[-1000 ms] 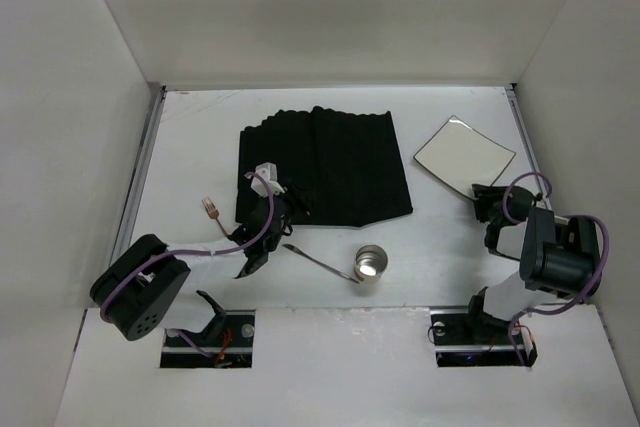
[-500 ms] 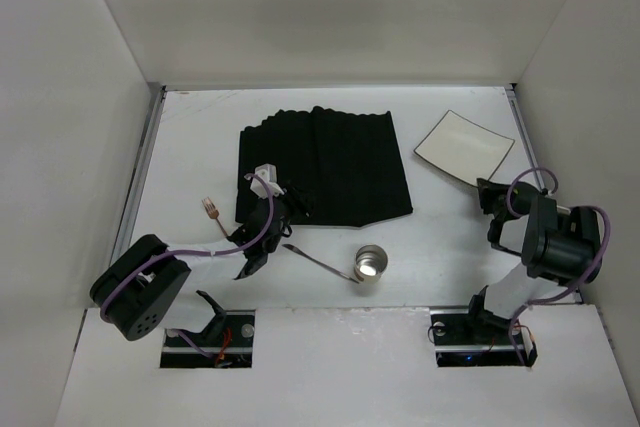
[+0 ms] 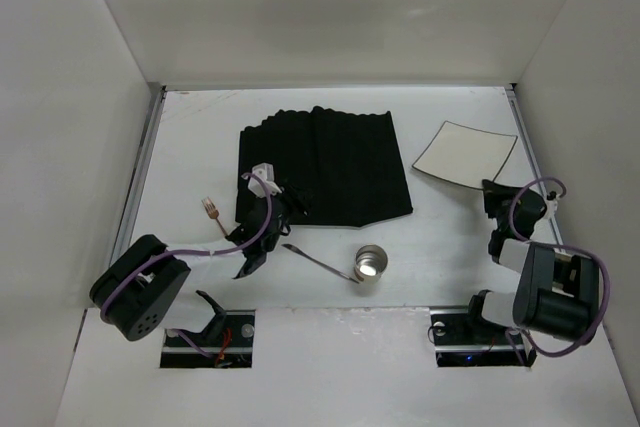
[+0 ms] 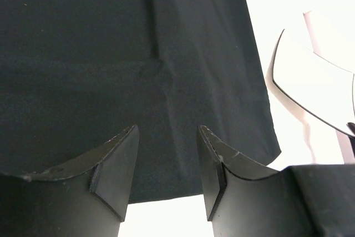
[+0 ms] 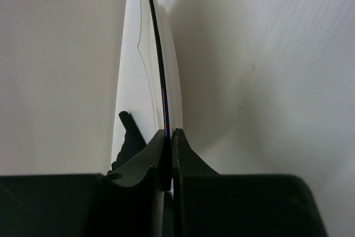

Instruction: Set the dinner table for one person

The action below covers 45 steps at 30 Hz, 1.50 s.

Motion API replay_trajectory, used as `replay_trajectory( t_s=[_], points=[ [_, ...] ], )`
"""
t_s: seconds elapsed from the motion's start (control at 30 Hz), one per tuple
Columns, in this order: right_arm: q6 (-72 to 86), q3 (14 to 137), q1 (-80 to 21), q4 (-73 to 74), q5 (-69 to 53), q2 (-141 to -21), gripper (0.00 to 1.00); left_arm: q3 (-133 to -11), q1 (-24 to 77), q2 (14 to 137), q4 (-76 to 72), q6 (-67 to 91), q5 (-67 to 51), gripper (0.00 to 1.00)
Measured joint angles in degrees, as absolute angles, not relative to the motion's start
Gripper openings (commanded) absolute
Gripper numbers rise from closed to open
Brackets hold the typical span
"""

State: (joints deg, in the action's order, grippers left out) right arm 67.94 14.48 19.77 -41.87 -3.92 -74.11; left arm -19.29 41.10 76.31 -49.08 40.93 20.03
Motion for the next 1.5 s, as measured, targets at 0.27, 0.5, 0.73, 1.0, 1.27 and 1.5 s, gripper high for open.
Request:
replay_trajectory(
  t_s=[0.27,0.5,0.73,1.0,1.27,1.5],
  points=[
    [68.36,16.51,16.23,-38.74,-6.26,-66.85,0.03,-19.27,39.92,76.18,-49.06,40.93,20.1,0.44],
    [69.21,23.27,4.89,-39.33,-7.62,-65.49,0.03,-19.18,37.5,73.73,-47.66,41.17,20.16,0.43],
    [70.13,29.56,-16.56,-44.77,-6.48,-76.79,0.03,-17.98,32.73,65.89,-40.58,43.94,21.21,0.43],
    [73.6,34.7,-30.55,-52.45,-2.31,-95.68,0.02,-16.62,29.36,56.95,-31.77,44.91,21.58,0.43],
    [76.2,35.18,-32.4,-55.81,6.07,-104.2,0.02,-16.51,27.86,53.28,-27.49,44.86,21.85,0.43],
    [79.46,34.52,-33.3,-58.39,10.52,-106.94,0.02,-16.49,27.9,53.39,-26.35,44.84,21.89,0.43]
  ],
)
